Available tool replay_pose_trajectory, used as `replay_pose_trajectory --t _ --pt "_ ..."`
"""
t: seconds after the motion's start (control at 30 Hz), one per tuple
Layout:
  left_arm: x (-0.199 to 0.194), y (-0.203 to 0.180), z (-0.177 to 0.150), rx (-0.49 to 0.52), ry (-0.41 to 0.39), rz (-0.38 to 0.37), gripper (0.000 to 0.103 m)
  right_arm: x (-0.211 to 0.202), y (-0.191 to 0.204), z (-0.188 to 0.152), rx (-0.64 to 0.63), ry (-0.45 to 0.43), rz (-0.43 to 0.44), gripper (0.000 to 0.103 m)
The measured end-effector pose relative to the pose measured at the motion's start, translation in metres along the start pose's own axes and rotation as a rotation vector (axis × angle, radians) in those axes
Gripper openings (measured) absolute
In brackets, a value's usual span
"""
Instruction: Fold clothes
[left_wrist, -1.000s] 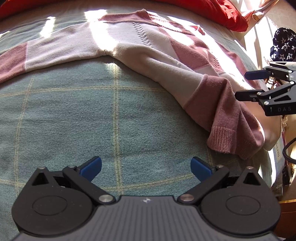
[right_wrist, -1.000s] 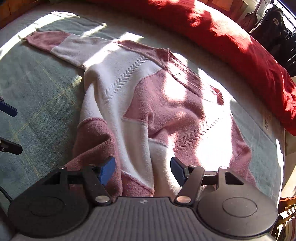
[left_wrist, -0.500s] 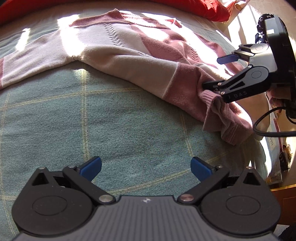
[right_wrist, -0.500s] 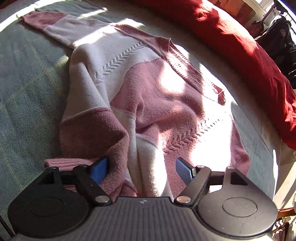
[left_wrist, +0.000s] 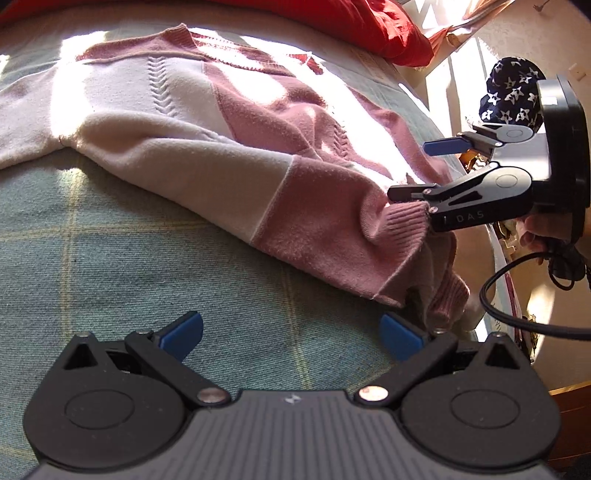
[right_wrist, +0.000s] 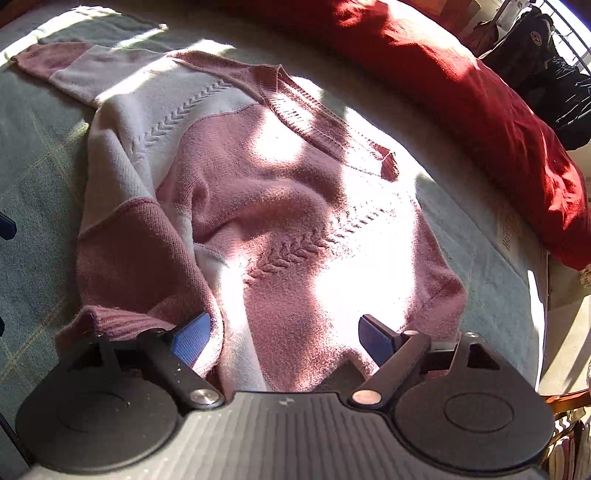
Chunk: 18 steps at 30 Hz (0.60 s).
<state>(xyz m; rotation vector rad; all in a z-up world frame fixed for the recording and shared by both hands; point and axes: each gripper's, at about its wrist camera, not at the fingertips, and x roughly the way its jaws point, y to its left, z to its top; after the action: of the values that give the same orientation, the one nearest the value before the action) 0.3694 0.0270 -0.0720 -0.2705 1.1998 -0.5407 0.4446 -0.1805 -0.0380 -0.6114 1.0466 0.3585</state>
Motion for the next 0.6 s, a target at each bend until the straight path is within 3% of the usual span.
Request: replay_pose_trajectory --t 0.07,0.17,0.27,0.4,0.5,0.6 --pt "0.009 -0.002 0.001 -0.026 0.005 -0.051 0.101 0.003 -0.006 -0.006 -0.027 0.023 -0.059 0.089" --pt "0.025 0.001 0.000 -0.114 0.026 -0.134 0.100 -0.001 -0.021 -0.017 0.022 0.015 -0.042 0.089" --pt "0.032 -0.007 -0.003 -0.107 0.018 -0.121 0.100 -0.008 -0.032 -0.026 0.084 0.003 -0.006 0.089" --pt "0.027 -0.032 -0.011 0.082 0.012 -0.063 0.099 -0.014 -0.033 -0.035 0.111 -0.017 0.023 0.089" --pt "0.023 -0.048 -0.023 0.249 0.057 -0.016 0.099 -0.018 -0.033 -0.041 0.132 -0.033 0.046 0.089" --pt "0.019 -0.049 -0.035 0.314 0.104 0.038 0.099 -0.027 -0.026 -0.037 0.146 -0.067 0.126 0.089"
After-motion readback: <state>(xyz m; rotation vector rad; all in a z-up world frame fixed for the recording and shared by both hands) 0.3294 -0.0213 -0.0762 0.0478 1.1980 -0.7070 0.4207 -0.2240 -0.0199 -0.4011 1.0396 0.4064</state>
